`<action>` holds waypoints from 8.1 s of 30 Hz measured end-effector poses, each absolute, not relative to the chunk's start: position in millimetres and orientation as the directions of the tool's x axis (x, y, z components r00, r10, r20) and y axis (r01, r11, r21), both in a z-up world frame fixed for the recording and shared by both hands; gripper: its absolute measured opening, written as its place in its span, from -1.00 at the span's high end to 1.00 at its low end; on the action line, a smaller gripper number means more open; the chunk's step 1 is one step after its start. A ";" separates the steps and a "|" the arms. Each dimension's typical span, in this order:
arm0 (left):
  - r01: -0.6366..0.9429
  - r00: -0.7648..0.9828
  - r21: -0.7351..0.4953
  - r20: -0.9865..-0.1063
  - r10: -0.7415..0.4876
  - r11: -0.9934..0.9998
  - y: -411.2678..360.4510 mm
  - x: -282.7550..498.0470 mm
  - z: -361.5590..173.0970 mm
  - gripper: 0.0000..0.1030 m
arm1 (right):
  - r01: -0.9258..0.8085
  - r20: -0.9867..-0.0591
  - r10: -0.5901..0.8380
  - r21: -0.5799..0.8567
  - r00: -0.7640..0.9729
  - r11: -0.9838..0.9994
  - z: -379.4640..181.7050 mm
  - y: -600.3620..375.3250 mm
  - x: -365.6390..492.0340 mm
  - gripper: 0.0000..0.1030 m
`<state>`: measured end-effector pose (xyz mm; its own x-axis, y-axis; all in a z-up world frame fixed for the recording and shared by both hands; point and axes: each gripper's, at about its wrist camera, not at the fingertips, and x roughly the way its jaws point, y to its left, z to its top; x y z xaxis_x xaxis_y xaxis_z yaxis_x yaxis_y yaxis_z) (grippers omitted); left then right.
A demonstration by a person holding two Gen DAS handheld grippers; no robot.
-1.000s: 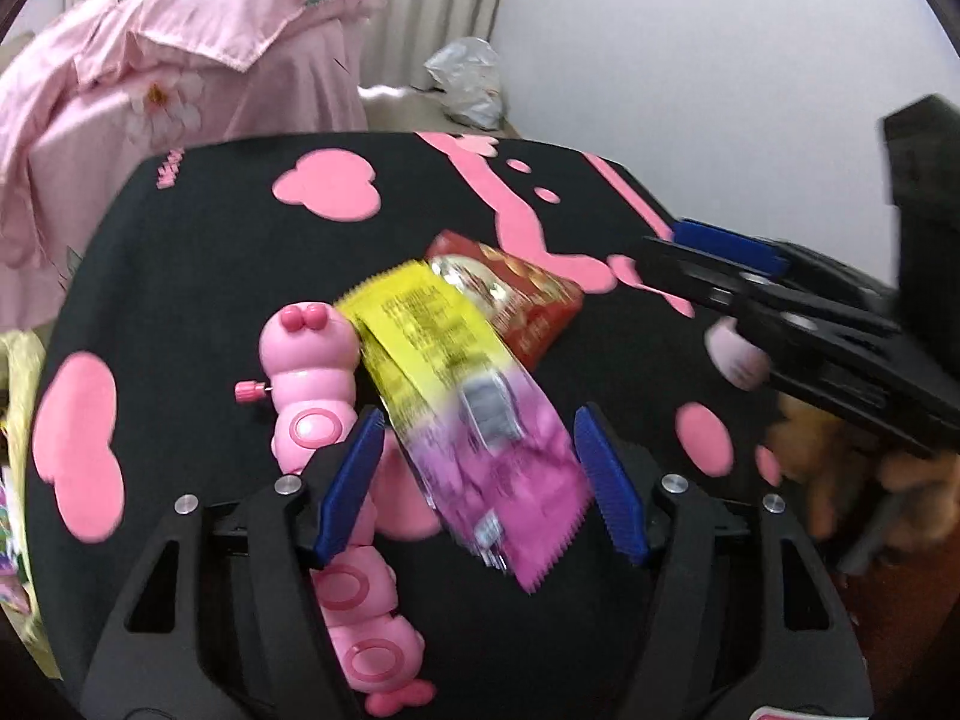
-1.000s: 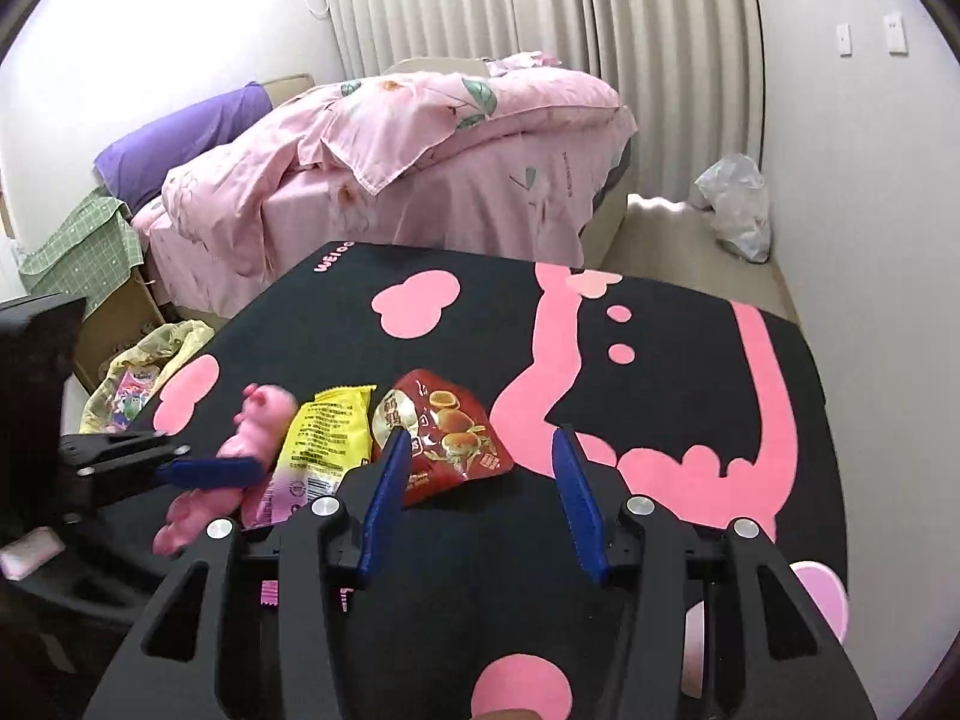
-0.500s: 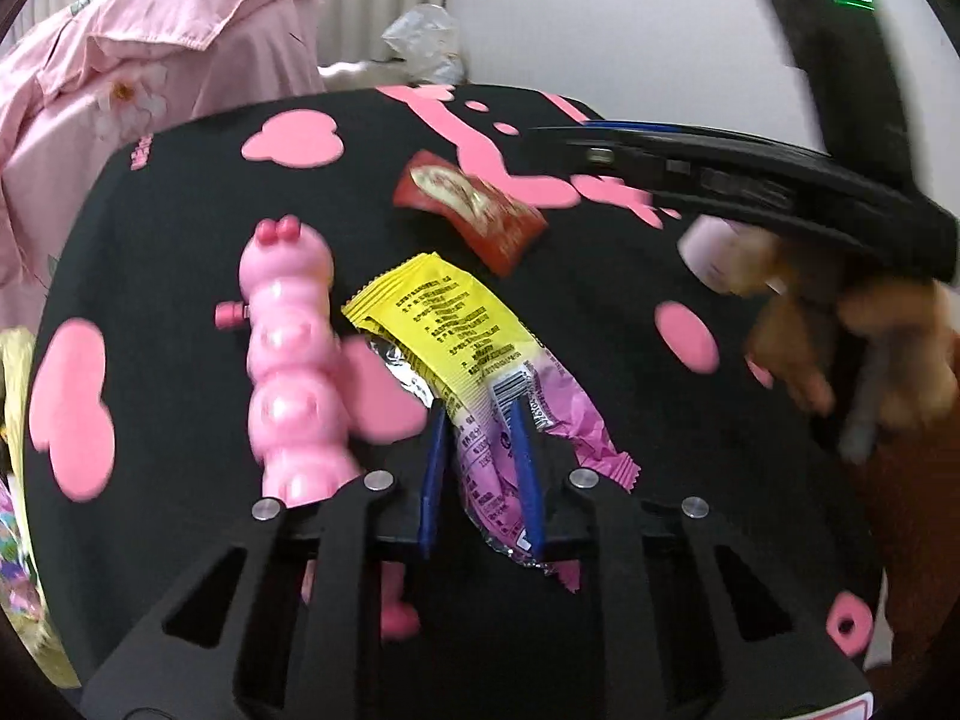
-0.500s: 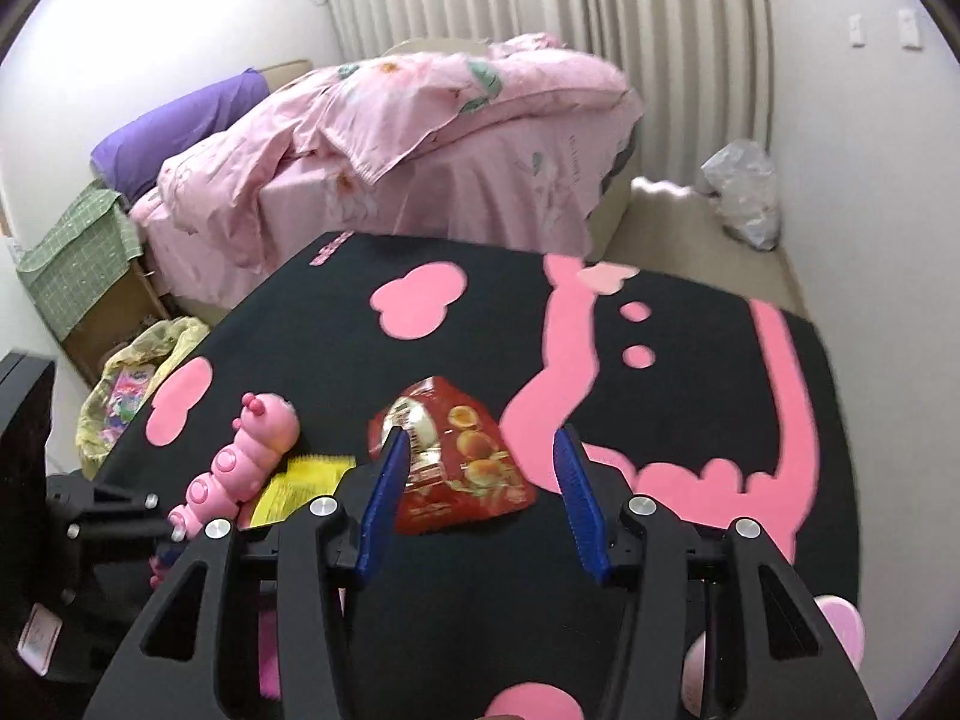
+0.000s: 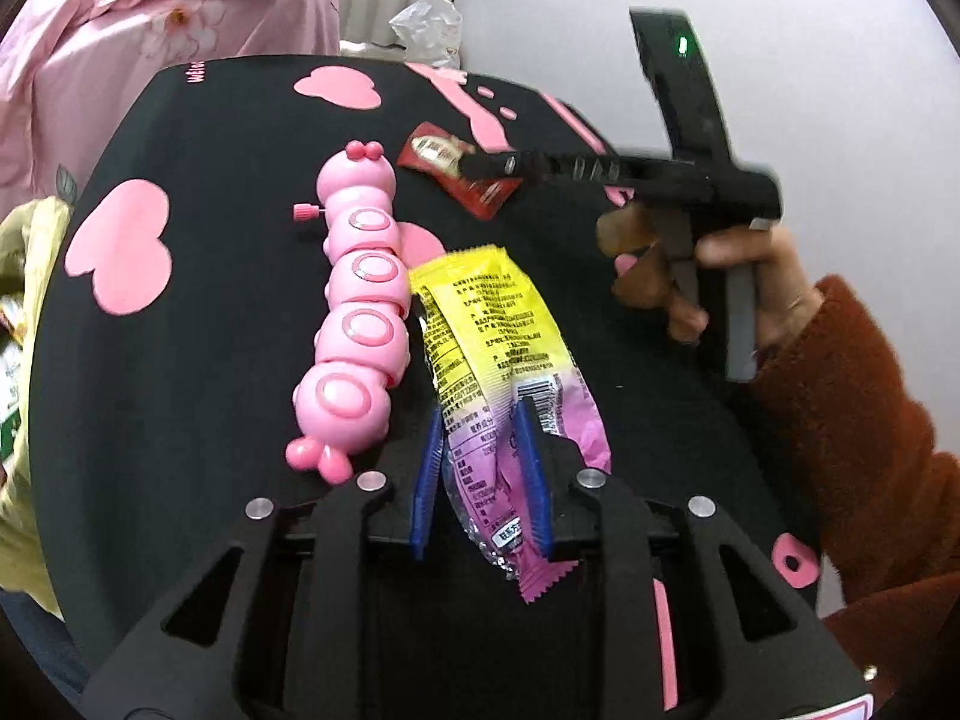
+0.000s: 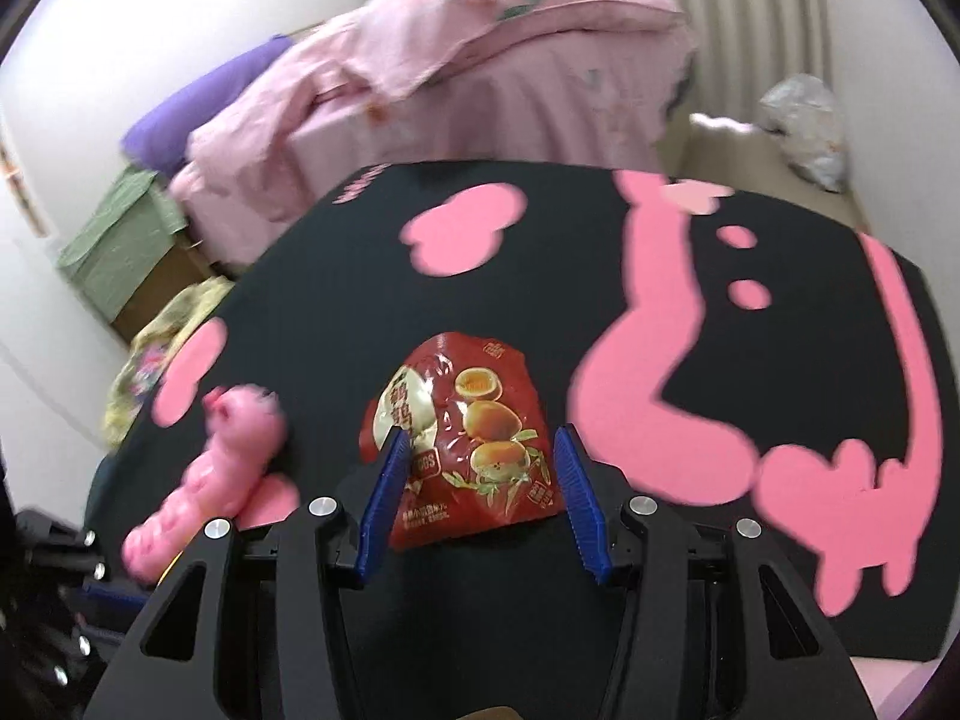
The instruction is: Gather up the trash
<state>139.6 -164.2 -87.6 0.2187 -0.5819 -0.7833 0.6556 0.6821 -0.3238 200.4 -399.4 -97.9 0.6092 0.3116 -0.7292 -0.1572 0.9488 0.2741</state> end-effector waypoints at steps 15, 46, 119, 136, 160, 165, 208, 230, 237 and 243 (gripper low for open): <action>0.649 0.311 -0.268 -0.761 -0.570 0.712 -137.2 123.6 -64.3 0.15 | -0.226 -0.733 0.282 0.178 0.619 0.958 -86.6 -349.1 168.5 0.67; 0.596 0.544 -0.103 -0.677 -0.495 0.796 -134.3 107.3 1.3 0.69 | -0.030 -0.544 0.116 0.165 0.831 0.986 2.1 -364.9 9.4 0.67; 0.068 0.645 -0.425 -0.672 -0.365 0.903 130.5 259.9 -79.9 -0.06 | -0.504 -0.816 0.424 0.194 0.394 0.842 -85.7 -75.8 288.7 0.14; 0.127 0.806 -0.083 -0.572 -0.152 0.988 37.1 87.6 15.7 -0.35 | -0.355 -0.649 0.326 0.091 0.687 0.930 7.2 -167.1 98.1 0.13; 0.090 0.857 0.052 -0.512 -0.050 0.995 -12.7 -12.3 34.7 -0.35 | -0.223 -0.571 0.245 0.109 0.783 0.969 8.1 -211.6 -38.0 0.13; 0.091 0.855 0.055 -0.516 -0.049 0.994 -13.4 -12.9 34.6 -0.35 | -0.223 -0.575 0.246 0.111 0.781 0.968 6.9 -209.6 -37.5 0.13; 0.102 0.852 0.060 -0.520 -0.057 0.993 -18.0 -15.7 31.2 -0.35 | -0.216 -0.565 0.237 0.106 0.790 0.971 12.0 -212.2 -41.6 0.13; 0.108 0.852 0.064 -0.520 -0.060 0.992 -17.2 -15.2 31.9 -0.35 | -0.216 -0.564 0.236 0.104 0.791 0.971 12.1 -211.3 -42.4 0.13; 0.138 0.843 0.050 -0.531 -0.091 0.989 -21.3 -10.7 30.9 -0.35 | -0.218 -0.566 0.233 0.096 0.791 0.971 14.8 -211.5 -41.9 0.13; 0.272 0.729 0.000 -0.652 -0.206 0.962 -53.7 41.0 3.8 -0.42 | -0.123 -0.600 0.161 0.104 0.784 0.987 2.7 -262.3 -12.2 0.13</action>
<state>41.0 -53.7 3.8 0.7294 -0.2060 -0.6523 0.2717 0.9624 0.0000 -12.2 -262.3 2.7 0.7836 0.1611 -0.6000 -0.1233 0.9869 0.1040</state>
